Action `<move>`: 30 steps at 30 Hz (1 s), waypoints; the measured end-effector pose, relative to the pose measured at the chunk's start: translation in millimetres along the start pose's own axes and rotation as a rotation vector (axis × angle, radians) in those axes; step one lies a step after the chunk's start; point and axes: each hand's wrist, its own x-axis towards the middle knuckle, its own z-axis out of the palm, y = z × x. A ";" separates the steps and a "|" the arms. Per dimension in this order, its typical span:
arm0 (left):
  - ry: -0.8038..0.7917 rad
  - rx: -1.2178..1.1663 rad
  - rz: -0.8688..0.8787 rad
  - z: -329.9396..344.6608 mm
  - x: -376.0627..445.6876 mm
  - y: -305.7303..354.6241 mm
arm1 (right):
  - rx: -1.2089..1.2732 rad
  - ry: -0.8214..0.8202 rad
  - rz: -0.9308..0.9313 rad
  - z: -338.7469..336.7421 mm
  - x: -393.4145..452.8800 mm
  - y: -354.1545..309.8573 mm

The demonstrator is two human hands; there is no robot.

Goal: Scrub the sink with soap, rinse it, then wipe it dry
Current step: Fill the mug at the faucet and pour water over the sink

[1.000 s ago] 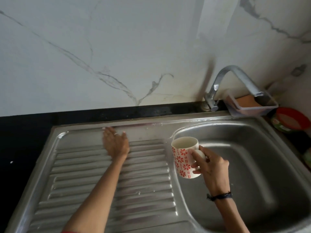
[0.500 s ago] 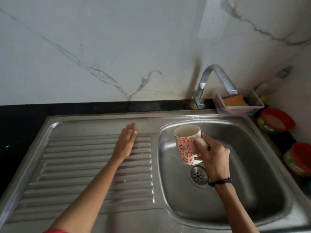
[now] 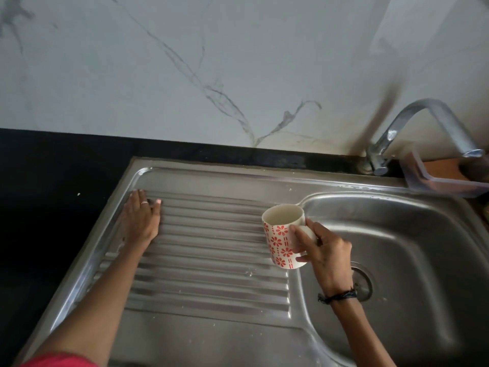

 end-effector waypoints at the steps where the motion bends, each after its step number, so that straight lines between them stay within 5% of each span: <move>1: 0.022 -0.025 -0.012 0.0 -2.1 9.8 | -0.010 0.005 -0.001 1.4 -0.9 -1.2; 6: -0.092 -0.059 0.280 9.1 -31.3 60.8 | -0.044 0.066 -0.014 -7.8 -5.1 -5.0; 13: -0.424 -0.180 0.949 40.8 -125.6 218.4 | -0.071 0.165 -0.019 -38.3 -16.5 -18.2; 16: -0.599 -0.264 0.928 43.6 -136.8 225.6 | -0.083 0.167 -0.024 -53.6 -22.1 -24.3; 19: -0.406 -0.392 0.805 26.4 -129.0 189.8 | -0.103 0.122 -0.034 -60.3 -25.7 -31.0; 25: -0.089 -0.087 0.506 -11.0 -84.7 50.3 | -0.271 -0.109 -0.110 -30.7 -15.3 -57.1; 30: -0.150 0.147 0.384 -25.0 -63.7 -70.5 | -0.654 -0.402 -0.364 31.1 -2.8 -105.0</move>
